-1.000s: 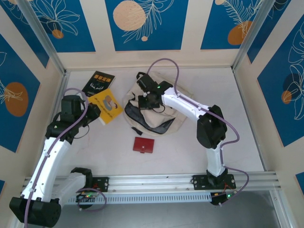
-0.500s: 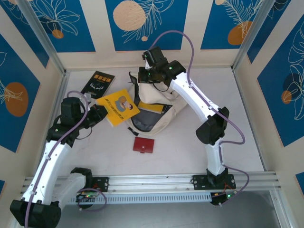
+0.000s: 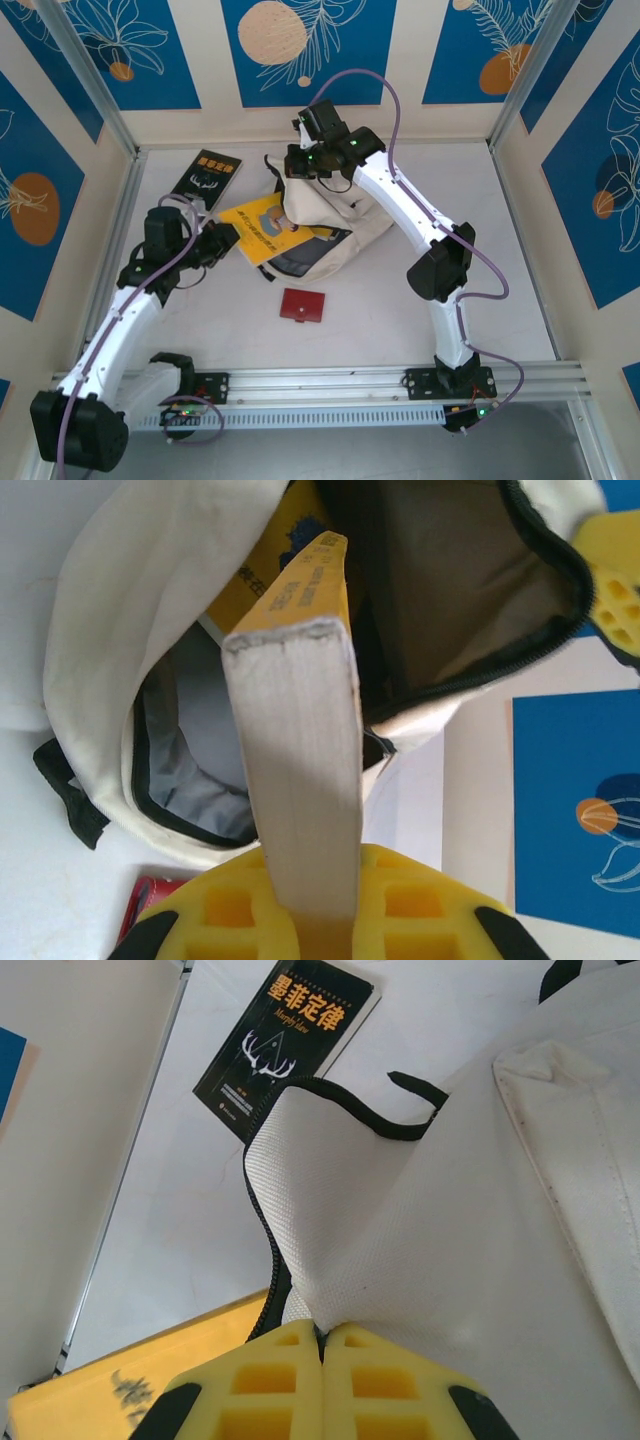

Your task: Pack the student bag

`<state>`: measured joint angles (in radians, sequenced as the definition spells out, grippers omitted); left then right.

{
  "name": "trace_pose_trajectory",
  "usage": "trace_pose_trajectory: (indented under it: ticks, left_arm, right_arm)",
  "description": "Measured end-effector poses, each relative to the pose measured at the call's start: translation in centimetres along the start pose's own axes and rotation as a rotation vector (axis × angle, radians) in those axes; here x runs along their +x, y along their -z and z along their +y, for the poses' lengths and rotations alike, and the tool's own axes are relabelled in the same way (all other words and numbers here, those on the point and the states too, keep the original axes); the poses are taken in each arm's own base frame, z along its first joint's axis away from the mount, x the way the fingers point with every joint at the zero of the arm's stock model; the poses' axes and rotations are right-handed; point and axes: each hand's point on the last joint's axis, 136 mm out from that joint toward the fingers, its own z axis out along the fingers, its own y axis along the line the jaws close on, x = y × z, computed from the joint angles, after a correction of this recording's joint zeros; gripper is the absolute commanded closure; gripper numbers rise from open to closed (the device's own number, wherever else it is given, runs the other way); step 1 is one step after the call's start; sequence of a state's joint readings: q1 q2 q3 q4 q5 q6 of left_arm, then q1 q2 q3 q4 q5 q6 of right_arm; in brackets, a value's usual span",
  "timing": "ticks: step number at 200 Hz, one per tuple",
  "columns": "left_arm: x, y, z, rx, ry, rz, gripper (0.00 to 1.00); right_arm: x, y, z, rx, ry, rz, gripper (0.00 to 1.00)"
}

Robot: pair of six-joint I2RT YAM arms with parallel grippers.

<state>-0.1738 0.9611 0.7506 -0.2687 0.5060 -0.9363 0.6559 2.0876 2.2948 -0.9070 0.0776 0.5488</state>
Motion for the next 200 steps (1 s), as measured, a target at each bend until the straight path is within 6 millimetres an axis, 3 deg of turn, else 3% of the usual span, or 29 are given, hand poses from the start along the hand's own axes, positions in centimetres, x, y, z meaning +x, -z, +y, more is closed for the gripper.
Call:
trace_pose_trajectory:
  ticks: [46,83,133,161,200]
  left_arm:
    - [-0.1,-4.6,0.6,-0.02,0.028,-0.001,1.0]
    - [-0.8,-7.1,0.6,-0.019,0.05,-0.042,1.0]
    - [-0.1,-11.2,2.5,-0.079,0.1,-0.05,1.0]
    - [-0.9,-11.2,1.6,-0.069,0.089,-0.087,1.0]
    - [-2.0,-8.1,-1.0,-0.022,0.057,-0.159,1.0]
  right_arm:
    - [0.0,0.1,0.2,-0.025,-0.013,0.012,1.0]
    - [0.4,-0.2,0.0,-0.032,-0.022,0.021,1.0]
    - [0.7,0.0,-0.1,-0.037,-0.04,0.026,1.0]
    - [0.5,0.5,-0.5,-0.039,-0.05,0.016,1.0]
    - [-0.1,1.1,-0.9,-0.043,-0.057,-0.007,1.0]
